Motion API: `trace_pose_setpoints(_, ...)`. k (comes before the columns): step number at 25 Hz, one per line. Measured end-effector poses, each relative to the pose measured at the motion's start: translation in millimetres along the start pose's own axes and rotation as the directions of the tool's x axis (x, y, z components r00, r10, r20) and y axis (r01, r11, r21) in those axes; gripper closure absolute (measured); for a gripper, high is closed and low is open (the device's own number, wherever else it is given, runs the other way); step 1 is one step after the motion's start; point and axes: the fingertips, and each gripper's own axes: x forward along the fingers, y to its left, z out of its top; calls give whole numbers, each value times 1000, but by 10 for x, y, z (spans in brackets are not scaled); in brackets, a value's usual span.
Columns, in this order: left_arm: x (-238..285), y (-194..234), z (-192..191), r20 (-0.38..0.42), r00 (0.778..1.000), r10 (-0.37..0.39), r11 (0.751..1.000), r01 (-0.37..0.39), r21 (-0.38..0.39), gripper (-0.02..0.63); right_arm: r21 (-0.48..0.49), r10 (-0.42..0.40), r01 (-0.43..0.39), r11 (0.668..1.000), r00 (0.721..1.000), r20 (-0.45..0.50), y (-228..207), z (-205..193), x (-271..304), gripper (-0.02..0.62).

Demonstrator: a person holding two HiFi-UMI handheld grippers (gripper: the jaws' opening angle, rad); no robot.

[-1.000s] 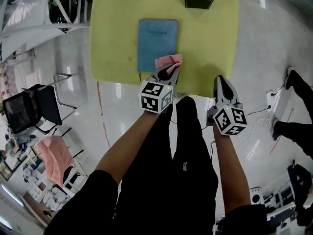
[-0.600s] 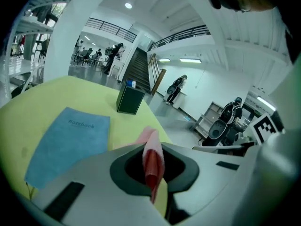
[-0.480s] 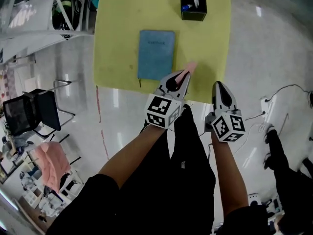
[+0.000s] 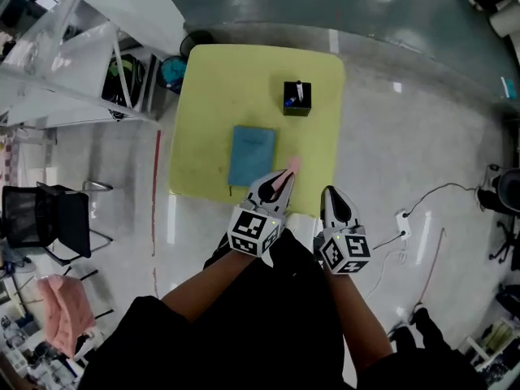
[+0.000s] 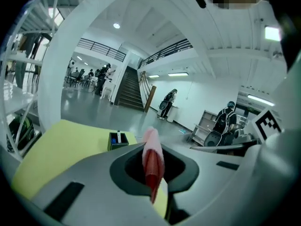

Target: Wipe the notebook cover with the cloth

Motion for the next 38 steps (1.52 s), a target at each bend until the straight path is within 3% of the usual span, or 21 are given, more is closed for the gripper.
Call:
trace_pose_setpoints(4,-345,169,410,27,1000,2,997,-5,83,575,-84,24,-21,996,999,38,434,345,-25,563)
trace_pose_setpoints(10,-1092,331,914,95,995,18,995,-27,95,575,-198,101,-87,976,993,58,1259,756,-176,563)
trace_pose_setpoints(15,-1518,633,1202,149,987,52,992,-68,104,575,-251,99,-66,966,988,122,1726,1078,-75,563)
trace_pose_setpoints(19,-1664,840,1547,230,971,57,982,-95,161,575,-288,97,-50,956,984,150,1927,1276,30,563)
trace_pose_setpoints(22,-1736,964,1774,274,960,54,986,-95,138,575,-310,98,-40,950,980,174,2051,1408,85,563)
trace_pose_setpoints(29,-1885,1118,1892,306,950,53,983,-104,151,575,-320,75,-2,947,974,214,2148,1511,185,563)
trace_pose_setpoints(38,-2098,1304,1874,313,946,89,965,-160,209,575,-250,135,-74,966,961,240,2466,1495,275,565)
